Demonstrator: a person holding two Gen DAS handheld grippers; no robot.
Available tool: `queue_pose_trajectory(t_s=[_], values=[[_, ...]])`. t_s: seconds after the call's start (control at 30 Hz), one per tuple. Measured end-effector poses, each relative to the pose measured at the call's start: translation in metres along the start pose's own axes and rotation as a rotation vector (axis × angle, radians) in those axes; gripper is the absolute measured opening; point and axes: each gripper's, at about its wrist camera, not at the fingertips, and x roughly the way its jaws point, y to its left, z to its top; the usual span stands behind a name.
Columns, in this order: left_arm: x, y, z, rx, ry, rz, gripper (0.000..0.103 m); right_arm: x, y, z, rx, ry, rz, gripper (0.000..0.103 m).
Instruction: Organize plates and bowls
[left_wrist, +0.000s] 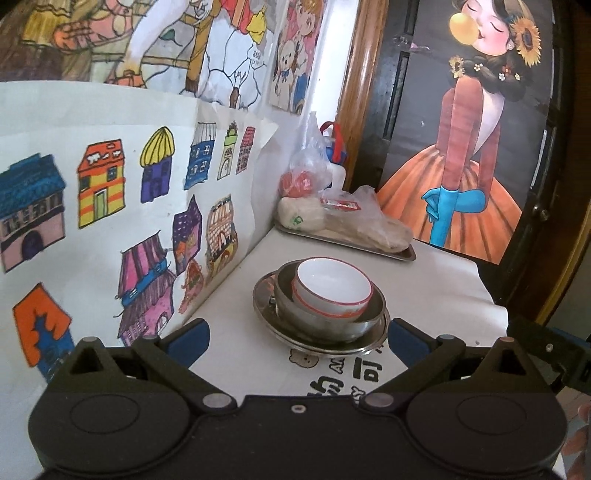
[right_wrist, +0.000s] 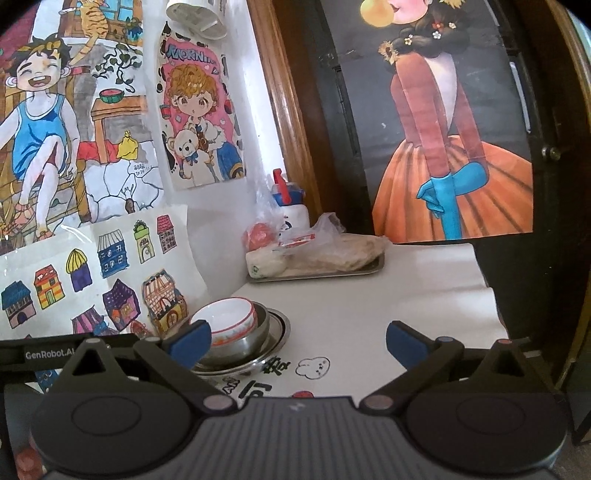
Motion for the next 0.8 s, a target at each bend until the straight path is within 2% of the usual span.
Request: queue_pose_trajectory(t_s=[0.4,0.67,0.8], values=[[-0.028,-0.003,-0.028,0.048,-0.075,0.013,0.102,-0.03,0.008,-0.022,-0.002,-0.035,-0.037,0.103],[-0.039,-0.002,-0.046,0.061,-0.106,0.017,0.102,-0.041,0.006,-0.041,0.048,-0.016,-0.031,0.103],[-0.042,0.0,-0.058,0.065,-0.114,0.031,0.102,-0.044,0.006,-0.05,0.047,-0.017,-0.056,0.103]])
